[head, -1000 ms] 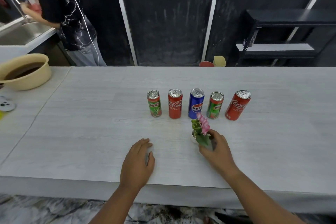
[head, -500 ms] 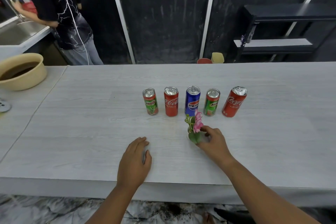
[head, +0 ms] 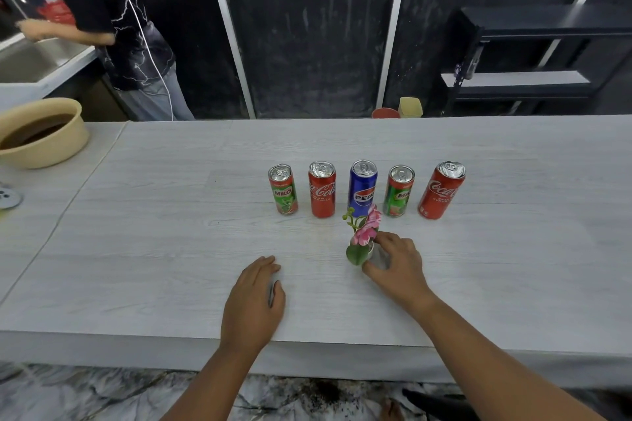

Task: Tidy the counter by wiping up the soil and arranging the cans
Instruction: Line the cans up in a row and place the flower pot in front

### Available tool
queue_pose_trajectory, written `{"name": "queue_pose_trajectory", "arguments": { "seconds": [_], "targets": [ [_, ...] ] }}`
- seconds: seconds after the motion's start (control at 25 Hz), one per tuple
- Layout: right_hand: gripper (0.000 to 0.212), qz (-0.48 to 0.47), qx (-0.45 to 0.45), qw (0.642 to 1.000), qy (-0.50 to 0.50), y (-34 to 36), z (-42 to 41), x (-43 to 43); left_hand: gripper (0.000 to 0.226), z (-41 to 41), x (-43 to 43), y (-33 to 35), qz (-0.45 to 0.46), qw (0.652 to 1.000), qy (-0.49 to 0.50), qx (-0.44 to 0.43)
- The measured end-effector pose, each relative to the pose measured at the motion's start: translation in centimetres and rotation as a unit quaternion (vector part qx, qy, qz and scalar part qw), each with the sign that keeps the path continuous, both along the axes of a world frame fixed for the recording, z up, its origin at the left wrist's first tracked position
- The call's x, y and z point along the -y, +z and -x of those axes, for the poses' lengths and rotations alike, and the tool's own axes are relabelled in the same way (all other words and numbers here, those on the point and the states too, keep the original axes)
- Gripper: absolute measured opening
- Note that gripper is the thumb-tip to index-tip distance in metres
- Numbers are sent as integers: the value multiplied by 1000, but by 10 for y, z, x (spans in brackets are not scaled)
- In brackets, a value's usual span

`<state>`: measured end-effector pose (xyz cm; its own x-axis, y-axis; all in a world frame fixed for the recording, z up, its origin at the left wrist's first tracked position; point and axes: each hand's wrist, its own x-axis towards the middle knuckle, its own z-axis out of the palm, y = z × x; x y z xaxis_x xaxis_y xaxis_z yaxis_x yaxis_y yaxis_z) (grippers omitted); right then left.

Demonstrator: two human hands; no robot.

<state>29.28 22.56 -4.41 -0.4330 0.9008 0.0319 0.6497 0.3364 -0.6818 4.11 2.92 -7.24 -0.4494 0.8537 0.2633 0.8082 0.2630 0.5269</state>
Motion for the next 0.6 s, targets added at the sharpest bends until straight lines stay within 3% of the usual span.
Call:
{"name": "queue_pose_trajectory", "arguments": {
  "seconds": [0.24,0.6],
  "targets": [
    [52,-23,-28,997,-65,-1,7,6,34,-1,-1,2,4,1000,-3,0],
    [66,-69,2,995,-75,-4,10,8,35,-3,-5,3,7,1000,4,-17]
  ]
}}
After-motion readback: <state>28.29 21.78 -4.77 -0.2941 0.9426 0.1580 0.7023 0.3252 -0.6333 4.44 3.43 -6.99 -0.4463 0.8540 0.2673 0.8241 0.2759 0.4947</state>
